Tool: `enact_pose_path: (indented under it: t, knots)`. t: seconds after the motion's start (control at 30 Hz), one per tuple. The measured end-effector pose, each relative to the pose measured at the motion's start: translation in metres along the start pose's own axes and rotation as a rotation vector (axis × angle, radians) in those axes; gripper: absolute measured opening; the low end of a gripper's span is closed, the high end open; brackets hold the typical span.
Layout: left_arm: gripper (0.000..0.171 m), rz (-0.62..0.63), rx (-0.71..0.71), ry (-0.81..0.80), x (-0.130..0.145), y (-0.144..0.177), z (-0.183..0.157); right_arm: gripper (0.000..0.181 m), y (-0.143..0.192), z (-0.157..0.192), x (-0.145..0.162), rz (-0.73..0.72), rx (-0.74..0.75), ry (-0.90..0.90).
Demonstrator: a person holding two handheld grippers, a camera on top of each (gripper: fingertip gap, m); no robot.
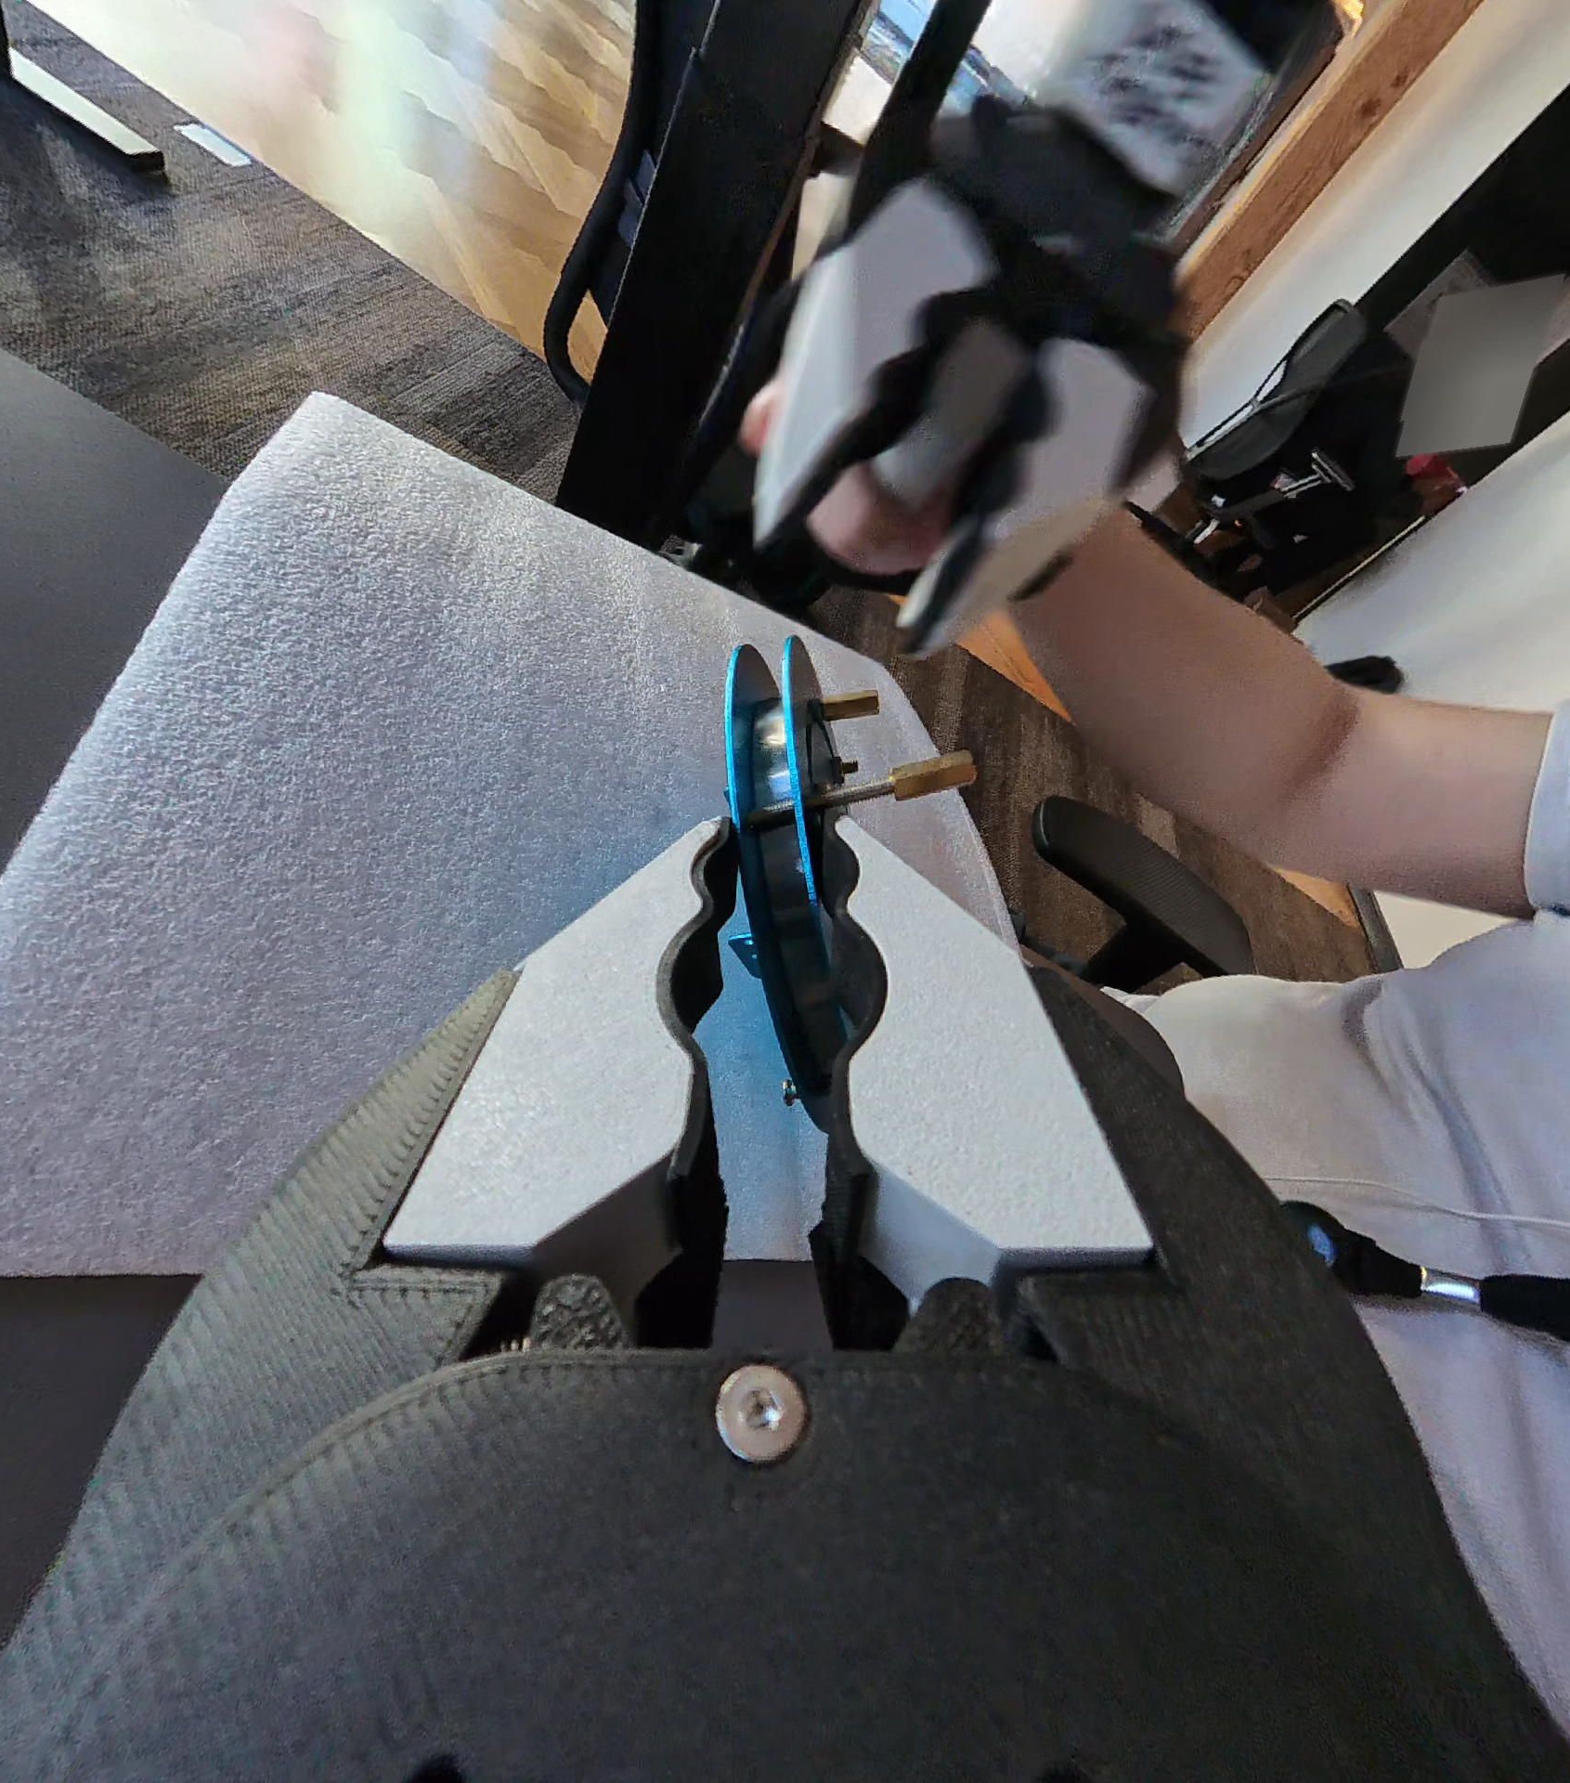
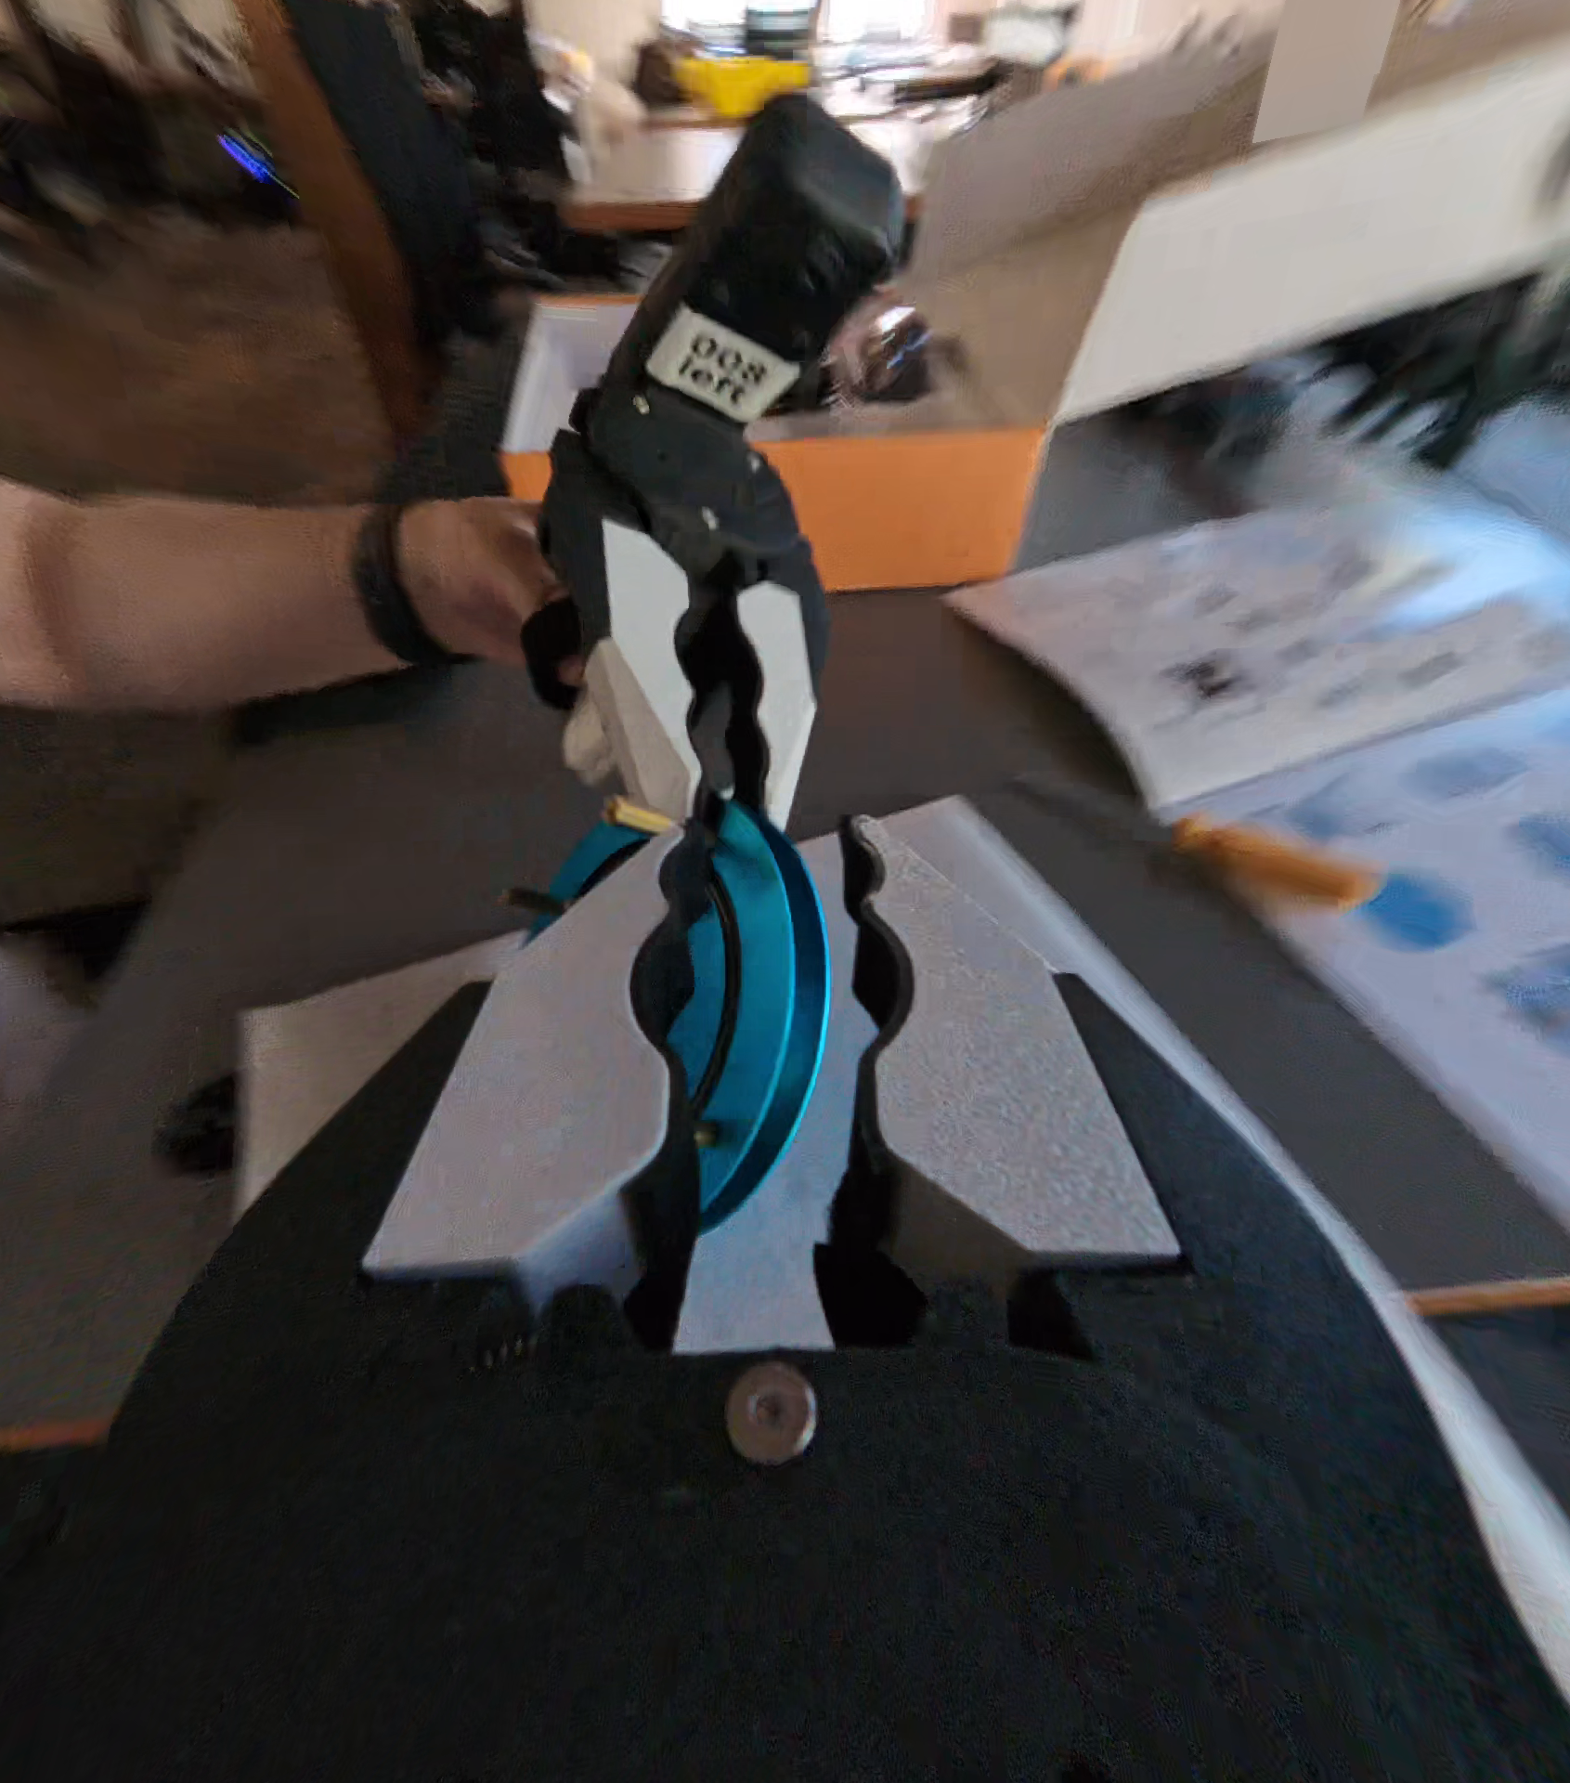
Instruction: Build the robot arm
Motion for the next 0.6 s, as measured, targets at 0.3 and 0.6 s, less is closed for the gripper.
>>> enact_pose_path:
  t: [0.3, 0.6]
  knots:
    - [0.015, 0.001, -0.011, 0.01, -0.001, -0.001, -0.004, 0.013, -0.008, 0.083, -0.036, 0.393, 0.379, 0.73]
    - [0.014, -0.016, 0.011, 0.018, 0.0, -0.001, -0.002, 0.005, -0.019, 0.083, -0.031, 0.448, 0.362, 0.653]
Point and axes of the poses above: each gripper's, where its closed fingertips meet, y back along the fingers, x out of its underside, z = x × y across the jaws, the point moved 9 cm from there along y, back along the fingers, and after that the axes turned 11 degrees about x, right-handed, at the moved point
